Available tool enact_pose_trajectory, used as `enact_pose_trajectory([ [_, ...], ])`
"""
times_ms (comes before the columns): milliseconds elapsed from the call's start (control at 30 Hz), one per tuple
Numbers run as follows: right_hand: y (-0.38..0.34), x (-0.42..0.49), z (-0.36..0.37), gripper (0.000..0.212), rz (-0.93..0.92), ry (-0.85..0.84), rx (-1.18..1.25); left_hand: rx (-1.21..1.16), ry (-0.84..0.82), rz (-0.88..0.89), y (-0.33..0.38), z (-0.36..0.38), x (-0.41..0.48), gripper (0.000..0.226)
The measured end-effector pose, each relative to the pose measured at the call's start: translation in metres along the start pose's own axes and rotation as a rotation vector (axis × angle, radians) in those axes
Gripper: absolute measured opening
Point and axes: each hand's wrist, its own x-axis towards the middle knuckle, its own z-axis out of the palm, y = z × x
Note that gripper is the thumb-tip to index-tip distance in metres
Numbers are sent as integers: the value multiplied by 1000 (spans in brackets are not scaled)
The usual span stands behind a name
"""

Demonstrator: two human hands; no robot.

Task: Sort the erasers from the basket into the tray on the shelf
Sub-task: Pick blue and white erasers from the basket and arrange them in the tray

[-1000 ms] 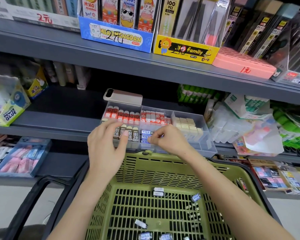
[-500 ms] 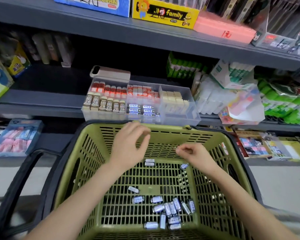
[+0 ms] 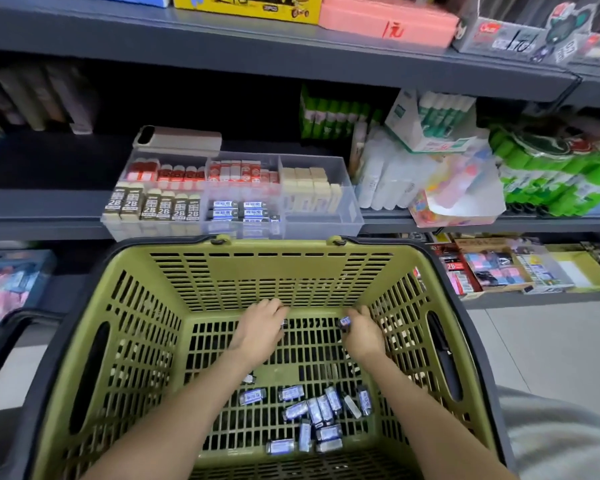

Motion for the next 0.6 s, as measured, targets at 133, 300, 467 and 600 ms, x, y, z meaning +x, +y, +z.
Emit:
enact_pose_trajectory([
  [133,0,3,5,28,30,-53,-87,-11,29,-54,4,11,-3,50],
  [300,3,4,7,20,41,-153,5,-115,52,-210,3,17,-5,51],
  [467,3,2,5,13,52,-204,67,-106,-16,-244,6,22,1,45],
  [600,-9,1,-5,19,50,-219,143,-608,-18,-484,14,6,0,33],
])
